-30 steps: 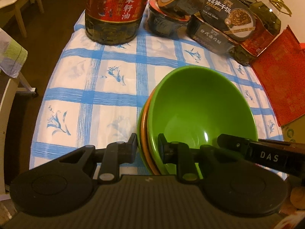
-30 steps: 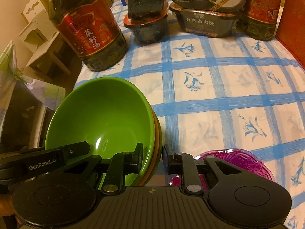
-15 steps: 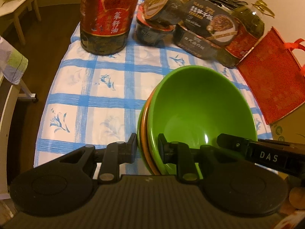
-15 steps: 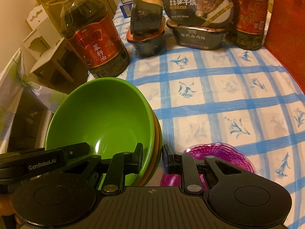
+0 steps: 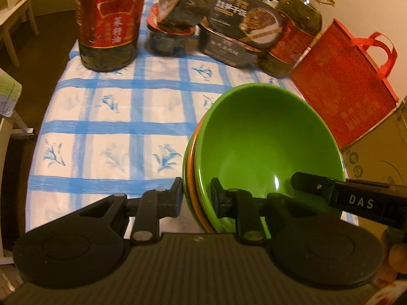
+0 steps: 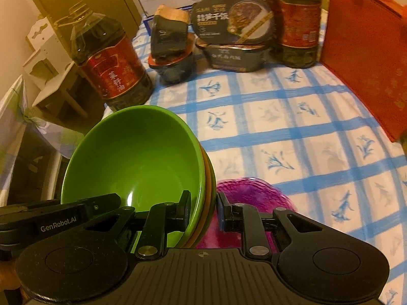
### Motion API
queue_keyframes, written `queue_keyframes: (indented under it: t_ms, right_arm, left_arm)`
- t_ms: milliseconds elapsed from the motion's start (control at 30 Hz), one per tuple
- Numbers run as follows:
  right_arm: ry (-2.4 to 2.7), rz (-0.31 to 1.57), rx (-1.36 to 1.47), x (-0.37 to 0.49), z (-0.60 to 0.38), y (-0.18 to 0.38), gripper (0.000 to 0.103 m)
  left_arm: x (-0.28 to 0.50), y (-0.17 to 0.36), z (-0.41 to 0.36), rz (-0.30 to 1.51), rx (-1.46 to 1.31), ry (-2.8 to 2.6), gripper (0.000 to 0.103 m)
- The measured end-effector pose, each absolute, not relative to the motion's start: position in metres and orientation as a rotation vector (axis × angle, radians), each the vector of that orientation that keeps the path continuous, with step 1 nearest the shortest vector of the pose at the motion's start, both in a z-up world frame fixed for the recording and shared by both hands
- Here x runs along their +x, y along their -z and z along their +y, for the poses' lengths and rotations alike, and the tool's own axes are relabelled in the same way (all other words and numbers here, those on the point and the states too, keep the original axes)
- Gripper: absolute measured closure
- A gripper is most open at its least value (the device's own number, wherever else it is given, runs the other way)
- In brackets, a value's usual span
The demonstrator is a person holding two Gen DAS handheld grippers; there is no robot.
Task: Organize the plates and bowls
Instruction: 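Lift the nested bowl stack with both tools and carry it over the pink plates, then lower the bowl stack onto the pink plate stack with both tools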
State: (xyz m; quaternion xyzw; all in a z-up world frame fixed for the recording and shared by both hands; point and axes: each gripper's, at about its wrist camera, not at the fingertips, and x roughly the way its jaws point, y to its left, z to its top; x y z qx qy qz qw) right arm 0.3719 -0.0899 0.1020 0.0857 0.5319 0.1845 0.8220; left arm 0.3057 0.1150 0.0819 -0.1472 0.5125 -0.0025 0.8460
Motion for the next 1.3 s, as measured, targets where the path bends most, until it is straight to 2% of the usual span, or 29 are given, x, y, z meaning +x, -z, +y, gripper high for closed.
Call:
queue_keyframes:
  t_ms: [733, 1300]
  right_arm:
    - [-0.322, 1.168, 0.217, 0.357, -0.157, -0.076, 0.082]
    - [-0.302, 1.220, 0.220, 0.365, -0.170, -0.026, 0.083]
  left_arm:
    - [0.305, -0.051, 0.052, 1.134, -0.269, 0.071, 0.083]
    - [0.316, -0.004, 0.041, 1.187, -0.276, 0.070, 0.083]
